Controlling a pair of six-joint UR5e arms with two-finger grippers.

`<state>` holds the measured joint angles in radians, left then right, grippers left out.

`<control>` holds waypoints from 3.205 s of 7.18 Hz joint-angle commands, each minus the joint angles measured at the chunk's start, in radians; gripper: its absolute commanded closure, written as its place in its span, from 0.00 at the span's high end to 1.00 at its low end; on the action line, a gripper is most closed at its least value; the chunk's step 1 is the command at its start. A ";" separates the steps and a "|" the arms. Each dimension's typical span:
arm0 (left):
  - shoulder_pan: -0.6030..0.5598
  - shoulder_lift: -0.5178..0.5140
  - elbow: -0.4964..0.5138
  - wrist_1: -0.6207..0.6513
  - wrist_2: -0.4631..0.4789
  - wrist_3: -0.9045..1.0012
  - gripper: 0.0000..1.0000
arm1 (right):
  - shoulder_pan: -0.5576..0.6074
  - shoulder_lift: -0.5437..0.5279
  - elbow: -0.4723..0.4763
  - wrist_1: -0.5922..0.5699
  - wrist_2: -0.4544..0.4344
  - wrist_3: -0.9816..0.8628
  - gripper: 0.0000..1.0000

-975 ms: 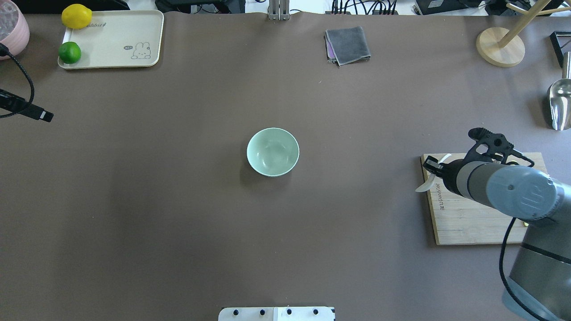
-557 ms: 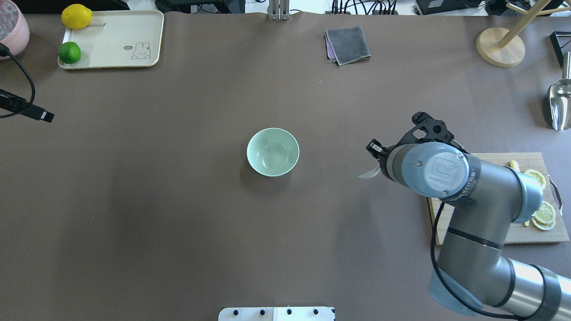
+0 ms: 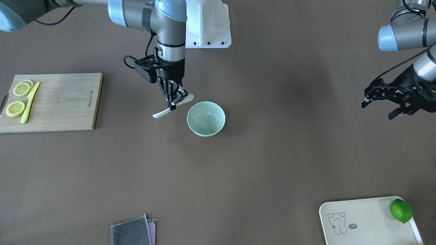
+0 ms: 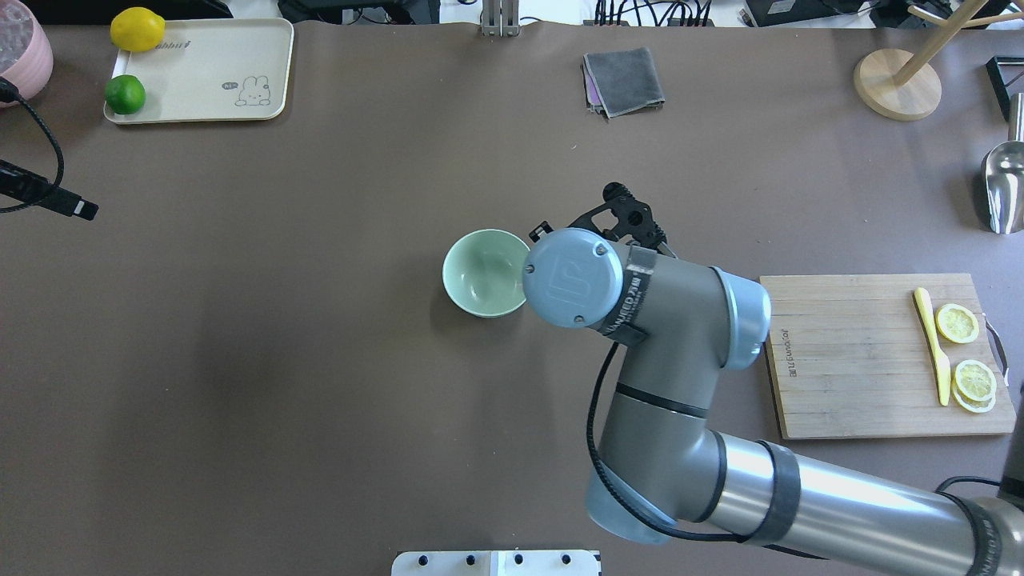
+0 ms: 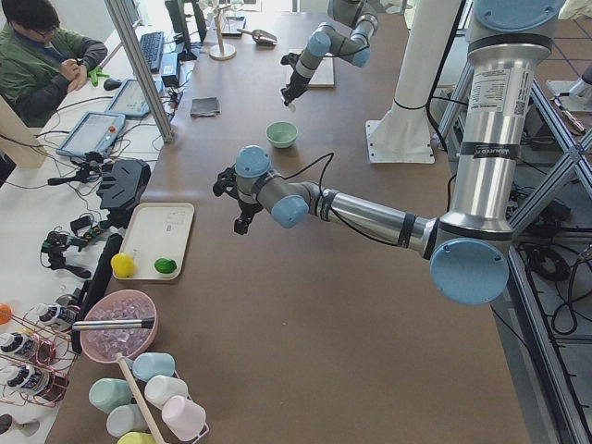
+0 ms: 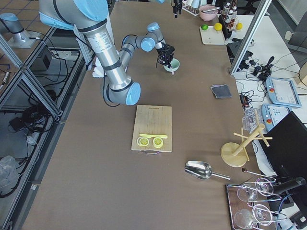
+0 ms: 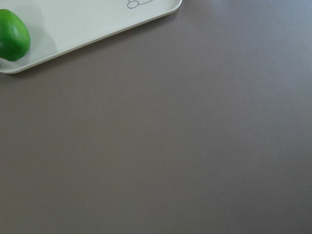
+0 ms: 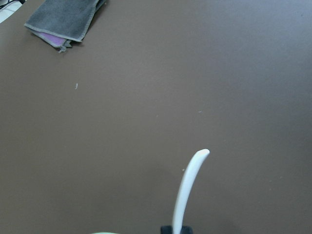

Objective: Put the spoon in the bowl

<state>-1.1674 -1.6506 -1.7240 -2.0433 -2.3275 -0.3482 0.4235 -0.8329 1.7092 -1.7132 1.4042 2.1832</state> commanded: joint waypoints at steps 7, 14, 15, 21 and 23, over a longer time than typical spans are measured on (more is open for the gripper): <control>0.000 -0.001 0.009 0.000 -0.003 0.000 0.99 | -0.029 0.140 -0.123 -0.008 -0.091 -0.037 1.00; -0.291 -0.003 -0.069 0.437 -0.032 0.462 1.00 | 0.471 -0.430 0.450 -0.148 0.519 -1.178 1.00; -0.354 -0.009 -0.107 0.588 -0.030 0.563 1.00 | 0.577 -0.516 0.466 -0.148 0.600 -1.388 1.00; -0.449 0.117 -0.020 0.607 -0.023 0.713 0.99 | 1.162 -0.983 0.324 -0.132 0.920 -2.189 1.00; -0.463 0.209 -0.084 0.597 -0.021 0.721 0.99 | 1.216 -1.006 0.261 -0.132 0.920 -2.188 1.00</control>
<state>-1.6227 -1.5028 -1.7738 -1.4373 -2.3509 0.3692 1.6016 -1.8195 2.0054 -1.8451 2.3226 0.0040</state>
